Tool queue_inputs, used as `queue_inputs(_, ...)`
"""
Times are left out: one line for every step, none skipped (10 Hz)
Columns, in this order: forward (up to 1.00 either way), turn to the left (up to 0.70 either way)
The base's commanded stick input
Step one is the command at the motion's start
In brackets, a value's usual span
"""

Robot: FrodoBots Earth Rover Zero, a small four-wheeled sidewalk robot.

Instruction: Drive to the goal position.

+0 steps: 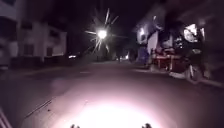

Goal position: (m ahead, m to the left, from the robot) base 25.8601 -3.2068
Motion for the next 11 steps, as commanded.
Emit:
queue_inputs(0.70,0.00)
queue_inputs(0.70,0.00)
queue_inputs(0.70,0.00)
queue_inputs(0.70,0.00)
queue_inputs(0.70,0.00)
queue_inputs(0.70,0.00)
queue_inputs(0.70,0.00)
queue_inputs(0.70,0.00)
queue_inputs(0.70,0.00)
queue_inputs(0.70,0.00)
queue_inputs(0.70,0.00)
